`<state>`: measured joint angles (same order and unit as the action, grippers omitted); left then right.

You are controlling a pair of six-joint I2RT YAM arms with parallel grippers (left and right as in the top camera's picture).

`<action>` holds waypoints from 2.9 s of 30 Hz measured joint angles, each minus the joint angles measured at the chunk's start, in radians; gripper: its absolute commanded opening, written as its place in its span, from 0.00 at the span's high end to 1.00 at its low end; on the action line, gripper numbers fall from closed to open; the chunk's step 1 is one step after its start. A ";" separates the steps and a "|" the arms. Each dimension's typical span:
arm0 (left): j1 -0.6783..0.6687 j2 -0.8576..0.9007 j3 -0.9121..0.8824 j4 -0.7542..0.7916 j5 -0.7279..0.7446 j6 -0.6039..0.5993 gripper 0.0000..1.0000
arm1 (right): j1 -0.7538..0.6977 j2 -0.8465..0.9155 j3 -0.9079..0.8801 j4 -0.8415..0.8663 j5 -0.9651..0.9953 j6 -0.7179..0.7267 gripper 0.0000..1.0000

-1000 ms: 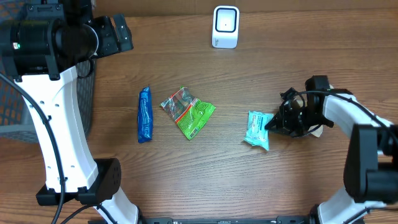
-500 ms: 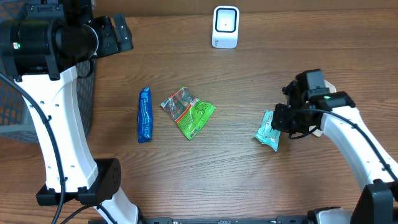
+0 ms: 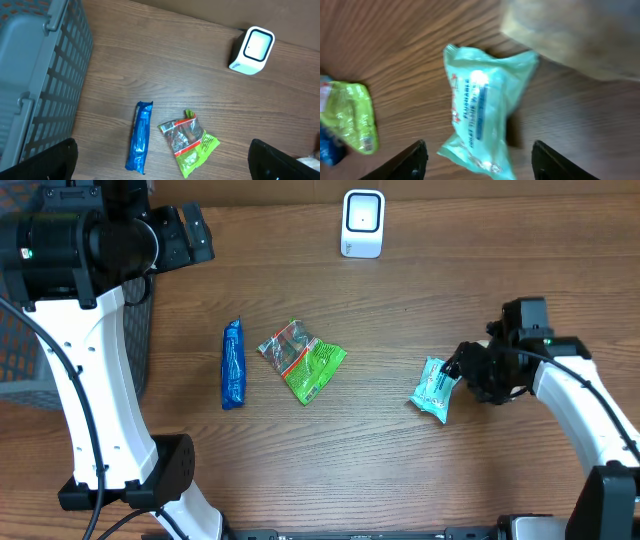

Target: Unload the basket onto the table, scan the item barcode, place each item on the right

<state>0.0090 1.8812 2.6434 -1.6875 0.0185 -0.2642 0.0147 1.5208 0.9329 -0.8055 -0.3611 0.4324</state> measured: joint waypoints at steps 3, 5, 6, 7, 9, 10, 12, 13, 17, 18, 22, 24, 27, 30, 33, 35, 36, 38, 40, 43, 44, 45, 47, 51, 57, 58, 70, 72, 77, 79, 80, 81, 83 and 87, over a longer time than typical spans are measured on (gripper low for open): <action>0.000 0.000 0.000 0.000 0.000 0.000 0.00 | 0.000 0.025 -0.070 0.069 -0.052 -0.003 0.33; 0.000 0.000 0.000 0.000 0.000 0.000 0.00 | 0.000 0.055 -0.102 0.106 -0.069 0.001 0.34; 0.000 0.000 0.000 0.000 0.000 0.000 0.00 | 0.000 0.069 -0.114 0.124 -0.075 0.002 0.34; 0.000 0.000 0.000 0.000 0.000 0.000 0.00 | 0.000 0.084 -0.125 0.143 -0.080 0.003 0.35; 0.000 0.000 0.000 0.000 0.000 0.000 0.00 | 0.000 0.117 -0.136 0.183 -0.102 0.005 0.39; 0.000 0.000 0.000 0.000 0.000 0.000 0.00 | -0.001 0.124 -0.136 0.203 -0.114 0.006 0.41; 0.000 0.000 0.000 0.000 0.000 0.000 0.00 | -0.001 0.144 -0.135 0.245 -0.141 0.008 0.50; 0.000 0.000 0.000 0.000 0.000 0.000 0.00 | -0.001 0.156 -0.134 0.263 -0.159 0.006 0.58; 0.000 0.000 0.000 0.000 0.000 0.000 0.00 | -0.005 0.202 -0.131 0.307 -0.217 0.008 0.96; 0.000 0.000 0.000 0.000 0.000 0.000 0.00 | -0.006 0.204 -0.130 0.308 -0.230 0.009 0.96; 0.000 0.000 0.000 0.000 0.000 0.000 0.00 | -0.007 0.203 -0.130 0.296 -0.237 0.008 0.96; 0.000 0.000 0.000 0.000 0.000 0.000 0.00 | -0.006 0.196 -0.124 0.251 -0.227 0.007 0.96; 0.000 0.000 0.000 0.000 0.000 0.000 0.00 | 0.004 0.166 -0.102 0.138 -0.157 0.008 0.96; 0.000 0.000 0.000 0.000 0.000 0.000 0.00 | 0.052 0.123 -0.054 -0.014 0.006 0.016 0.96; 0.000 0.000 0.000 0.000 0.000 0.000 0.00 | 0.157 0.104 0.040 -0.172 0.247 0.063 0.96; 0.000 0.000 0.000 0.000 0.000 -0.004 0.00 | 0.242 0.101 0.103 -0.230 0.400 0.106 0.96; 0.000 0.000 0.000 0.000 0.000 -0.007 0.00 | 0.283 0.101 0.126 -0.240 0.466 0.123 0.96; 0.000 0.000 0.000 0.000 0.000 -0.008 0.00 | 0.363 0.100 0.154 -0.238 0.581 0.165 0.96; -0.001 0.000 0.000 0.000 0.000 -0.013 0.00 | 0.440 0.100 0.162 -0.235 0.690 0.209 0.96; -0.001 0.000 0.000 0.000 0.000 -0.018 0.00 | 0.512 0.114 0.162 -0.237 0.806 0.249 0.96; -0.001 0.000 0.000 0.000 0.000 -0.018 0.00 | 0.526 0.128 0.162 -0.234 0.842 0.257 0.96; -0.001 0.000 0.000 0.000 0.000 -0.018 0.00 | 0.537 0.150 0.162 -0.231 0.874 0.264 0.96; -0.001 0.000 0.000 0.000 0.000 -0.018 0.00 | 0.552 0.200 0.162 -0.226 0.930 0.270 0.96; -0.001 0.007 0.000 0.000 0.004 -0.018 0.00 | 0.587 0.309 0.163 -0.226 1.031 0.269 0.96; -0.001 0.045 0.000 0.000 0.014 -0.018 0.00 | 0.703 0.332 0.176 -0.203 1.108 0.266 0.84; -0.001 0.052 0.000 0.000 0.016 -0.018 0.00 | 0.719 0.332 0.182 -0.189 1.109 0.263 0.82; -0.001 0.092 0.000 0.000 0.045 -0.019 0.00 | 0.810 0.332 0.203 -0.161 1.041 0.236 0.46; -0.001 0.092 0.000 0.000 0.047 -0.019 0.00 | 0.837 0.332 0.217 -0.165 1.037 0.231 0.30; -0.001 0.092 0.000 0.000 0.053 -0.018 0.00 | 0.856 0.332 0.306 -0.270 0.981 0.275 0.25; -0.001 0.092 0.000 0.000 0.061 -0.013 0.00 | 0.826 0.329 0.357 -0.303 0.938 0.302 0.25; -0.001 0.092 0.000 0.000 0.071 -0.004 0.02 | 0.798 0.323 0.380 -0.306 0.907 0.309 0.24; -0.001 0.092 0.000 0.000 0.083 0.006 0.04 | 0.771 0.314 0.394 -0.305 0.877 0.313 0.24; -0.003 0.092 0.000 0.000 0.105 0.023 0.07 | 0.683 0.270 0.414 -0.295 0.790 0.311 0.24; -0.036 0.100 0.000 0.000 0.143 0.059 0.10 | 0.479 0.155 0.422 -0.289 0.599 0.267 0.24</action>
<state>-0.0273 1.9808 2.6431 -1.6878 0.1612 -0.2050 0.4934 1.6760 1.3544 -1.0943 0.2375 0.6994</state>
